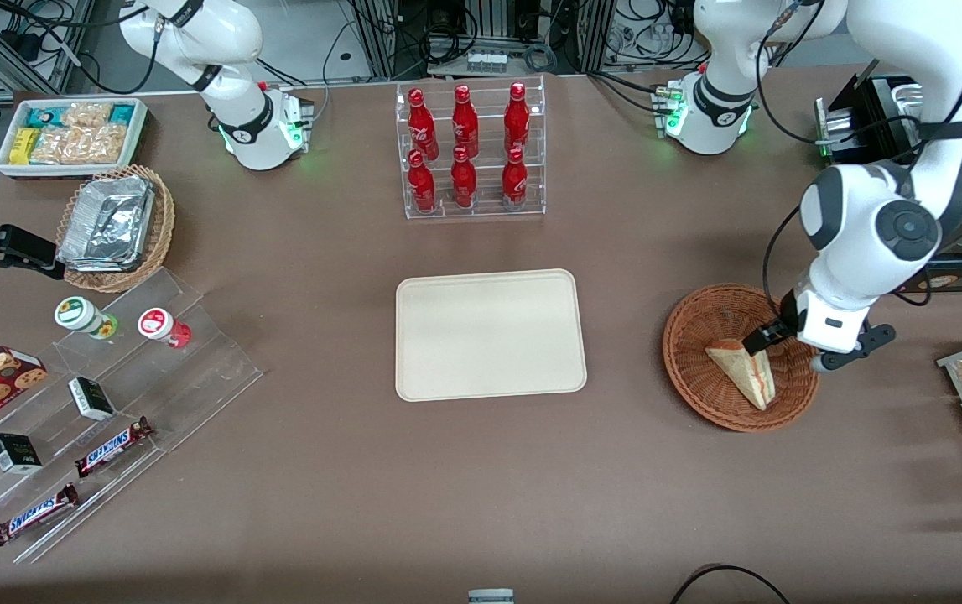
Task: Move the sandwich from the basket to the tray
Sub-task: 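Lower the left gripper and close it on the triangular sandwich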
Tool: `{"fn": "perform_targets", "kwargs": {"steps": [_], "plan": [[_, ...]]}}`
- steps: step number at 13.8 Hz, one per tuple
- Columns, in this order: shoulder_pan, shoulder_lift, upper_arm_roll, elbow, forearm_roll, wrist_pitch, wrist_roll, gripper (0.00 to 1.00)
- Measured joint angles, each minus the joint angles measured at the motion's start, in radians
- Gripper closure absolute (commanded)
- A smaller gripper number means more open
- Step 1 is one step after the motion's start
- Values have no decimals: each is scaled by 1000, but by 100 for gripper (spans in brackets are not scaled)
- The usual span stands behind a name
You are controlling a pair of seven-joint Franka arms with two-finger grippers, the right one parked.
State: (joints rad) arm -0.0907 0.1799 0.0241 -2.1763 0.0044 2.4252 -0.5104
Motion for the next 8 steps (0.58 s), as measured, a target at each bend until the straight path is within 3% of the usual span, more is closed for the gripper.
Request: {"fn": "perform_targets", "kwargs": {"steps": [8], "plan": [[-4,68,-3,-13,0,98,-6,0]]}}
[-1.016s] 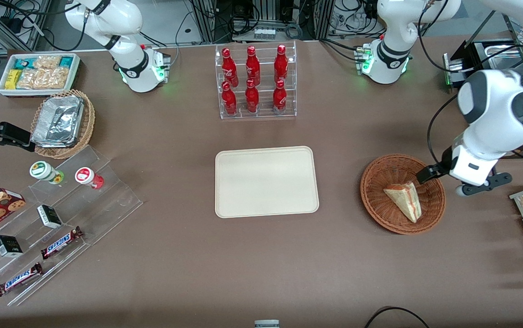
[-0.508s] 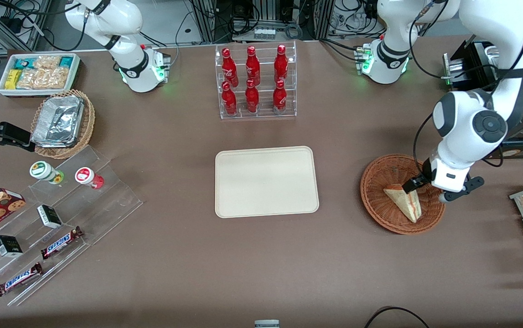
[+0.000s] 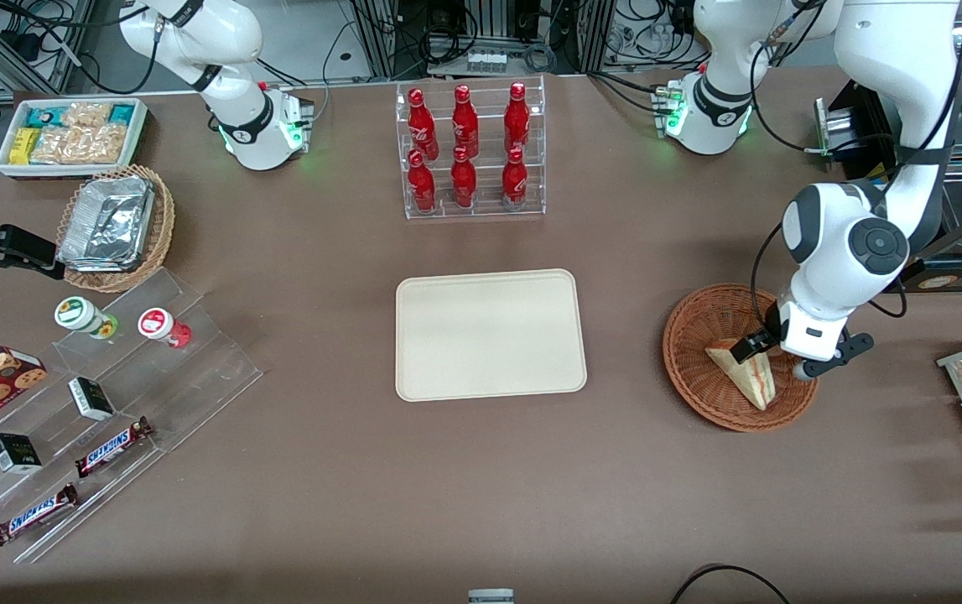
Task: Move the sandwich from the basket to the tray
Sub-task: 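Lower the left gripper and close it on the triangular sandwich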
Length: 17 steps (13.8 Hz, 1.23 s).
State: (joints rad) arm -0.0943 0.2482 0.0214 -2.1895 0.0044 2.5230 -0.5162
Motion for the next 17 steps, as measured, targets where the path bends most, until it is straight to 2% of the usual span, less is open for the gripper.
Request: {"fn": "perform_targets", "kwargs": {"steps": [5,6,7,8,9,10,15,17], "plan": [[-1,37,-8,-1,0,40,-2,0],[-1,42,-10,-3,0,45,-2,4],[-1,48,-11,-5,0,53,-3,24],[-1,52,-12,-6,0,60,-3,57],[-1,55,-13,-7,0,63,-3,84],[-1,55,-13,-7,0,64,-4,100],[-1,44,-13,-1,0,60,-4,100],[-2,17,-16,25,1,-17,-3,100]]}}
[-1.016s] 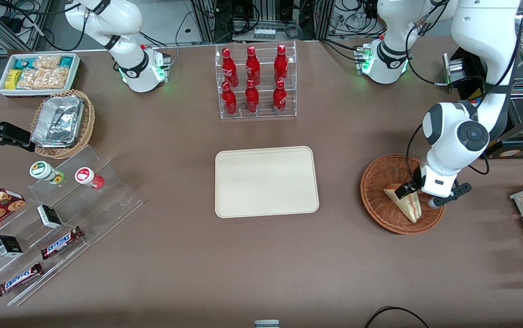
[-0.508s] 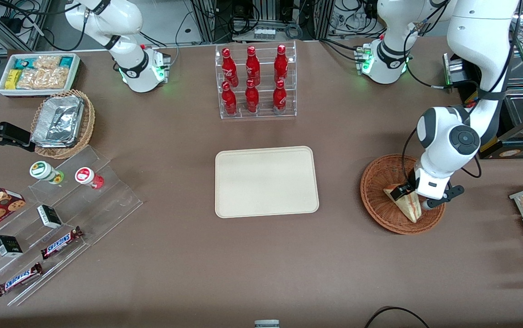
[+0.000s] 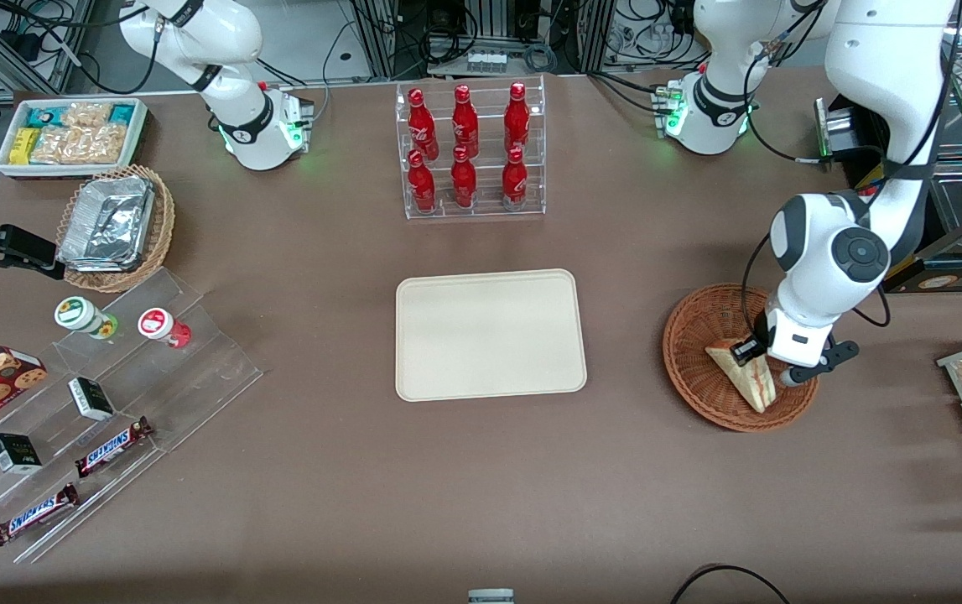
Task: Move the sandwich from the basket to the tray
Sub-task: 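Lower the left gripper and close it on the triangular sandwich, then lift the sandwich and carry it over the beige tray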
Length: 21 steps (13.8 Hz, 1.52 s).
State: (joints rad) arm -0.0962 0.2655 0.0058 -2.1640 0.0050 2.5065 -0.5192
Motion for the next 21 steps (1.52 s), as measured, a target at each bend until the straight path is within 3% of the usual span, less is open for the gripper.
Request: {"fn": "perform_targets", "kwargs": {"steps": [4,8,10,16,21], "plan": [[-48,-85,-12,134,2,-258,4,100],[-183,-102,-24,315,1,-473,-5,100],[-266,-81,-27,376,0,-499,-34,100],[-501,139,-30,574,-1,-497,-180,100],[-616,314,-29,729,-1,-493,-216,100]]}}
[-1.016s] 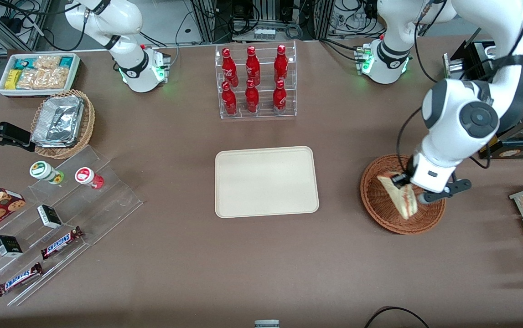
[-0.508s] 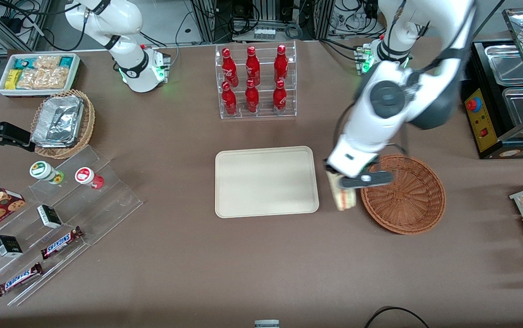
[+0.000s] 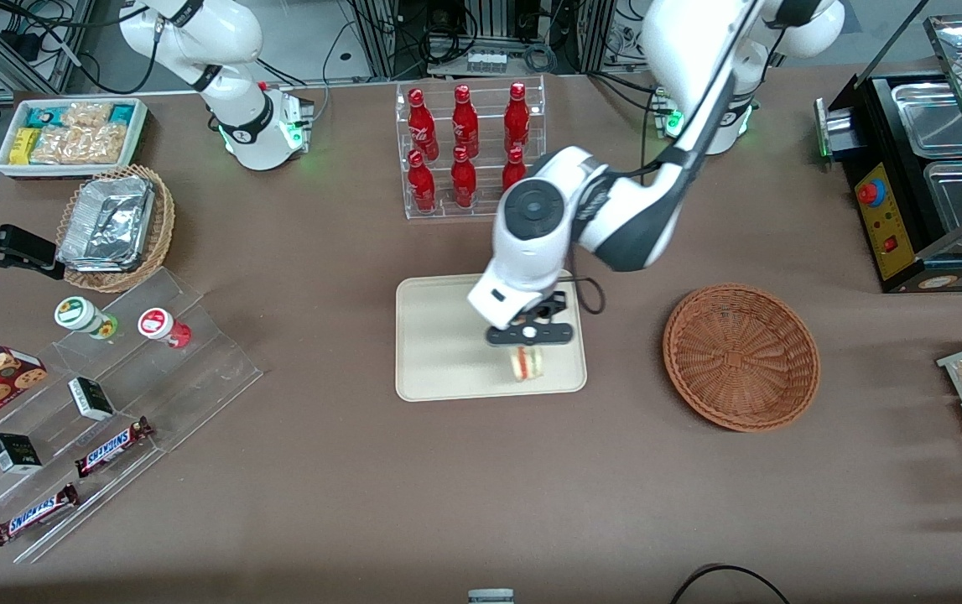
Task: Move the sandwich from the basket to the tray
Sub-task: 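Lift the sandwich and carry it over the beige tray, then lower the sandwich onto the tray and open the left gripper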
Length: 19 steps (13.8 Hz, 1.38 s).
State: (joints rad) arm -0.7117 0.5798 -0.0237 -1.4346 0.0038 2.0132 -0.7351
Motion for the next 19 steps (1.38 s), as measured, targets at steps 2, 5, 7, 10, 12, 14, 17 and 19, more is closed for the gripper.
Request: {"fn": "perform_targets", "kwargs": {"steps": [2,5,7,10,12,14,17,19], "plan": [[-31,43,0,12,0,37,-2,100],[-65,92,0,13,0,76,-3,100],[-79,119,0,12,0,105,-4,100],[-94,137,0,7,1,118,-4,100],[-96,138,0,-6,1,135,-4,100],[-102,139,0,-41,1,180,-4,100],[-111,140,0,-74,1,202,-15,28],[-111,140,1,-79,1,203,-16,1]]}}
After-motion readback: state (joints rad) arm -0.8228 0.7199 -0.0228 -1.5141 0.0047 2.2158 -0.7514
